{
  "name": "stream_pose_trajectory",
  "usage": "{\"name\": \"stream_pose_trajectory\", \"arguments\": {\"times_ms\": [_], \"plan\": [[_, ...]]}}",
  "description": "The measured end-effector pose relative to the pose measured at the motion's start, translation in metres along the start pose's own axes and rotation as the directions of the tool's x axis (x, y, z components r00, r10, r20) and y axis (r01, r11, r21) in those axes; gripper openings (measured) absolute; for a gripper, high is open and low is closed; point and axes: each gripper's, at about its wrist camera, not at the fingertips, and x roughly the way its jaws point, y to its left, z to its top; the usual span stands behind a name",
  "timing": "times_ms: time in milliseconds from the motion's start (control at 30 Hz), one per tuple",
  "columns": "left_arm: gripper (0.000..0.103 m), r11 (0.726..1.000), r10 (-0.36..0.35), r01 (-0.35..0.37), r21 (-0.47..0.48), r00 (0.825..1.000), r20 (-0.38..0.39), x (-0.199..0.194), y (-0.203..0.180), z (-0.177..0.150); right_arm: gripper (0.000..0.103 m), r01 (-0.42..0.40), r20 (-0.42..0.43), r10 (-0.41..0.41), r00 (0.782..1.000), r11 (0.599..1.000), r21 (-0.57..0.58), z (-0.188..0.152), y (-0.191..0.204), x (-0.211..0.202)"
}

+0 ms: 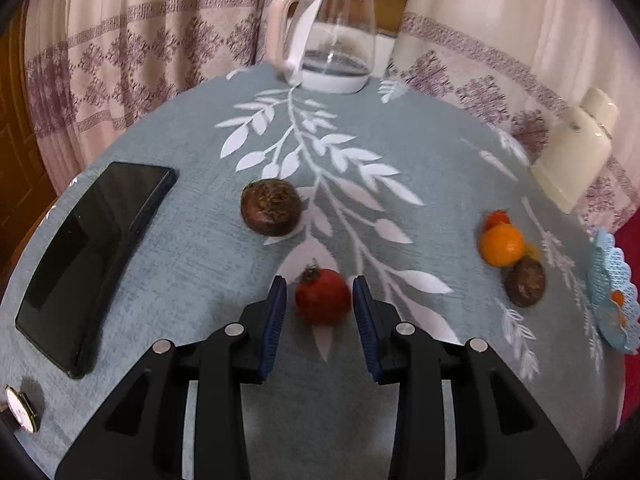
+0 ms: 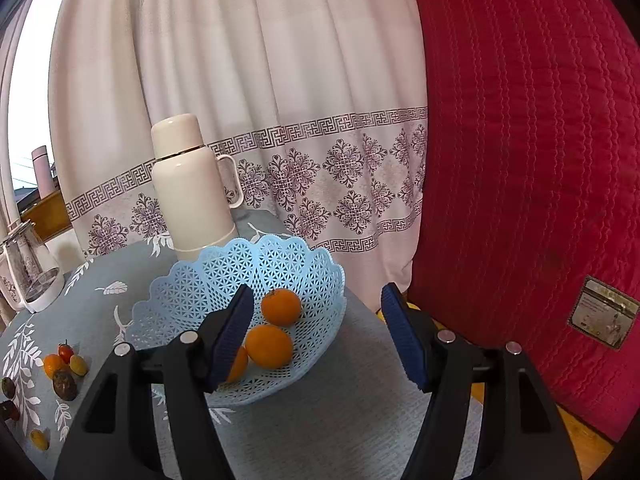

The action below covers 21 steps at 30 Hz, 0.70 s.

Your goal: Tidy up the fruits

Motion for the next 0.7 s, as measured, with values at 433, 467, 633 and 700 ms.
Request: {"name": "stream_pose_trajectory", "arguments": {"times_ms": [433, 467, 633, 700], "plan": [[0.030, 1.000, -0.018, 0.018, 0.014, 1.000, 0.016, -0.004, -0.009, 0.004, 0.066, -0.002, 0.009, 0.002, 1.000, 1.000, 0.017, 0.001, -0.001, -0.001], [0.030, 0.999, -0.024, 0.024, 0.022, 0.999, 0.024, -0.007, -0.013, 0.005, 0.066, -0.002, 0.010, 0.002, 1.000, 1.000, 0.018, 0.001, -0.001, -0.001], [0.030, 0.996, -0.066, 0.062, 0.064, 0.996, 0.067, -0.024, -0.036, 0.011, 0.066, -0.005, 0.013, 0.004, 1.000, 1.000, 0.028, 0.001, -0.003, -0.001], [0.030, 0.993, -0.088, 0.082, 0.081, 0.993, 0.079, -0.032, -0.047, 0.013, 0.066, -0.006, 0.015, 0.005, 1.000, 0.999, 0.034, 0.001, -0.004, -0.002]]}}
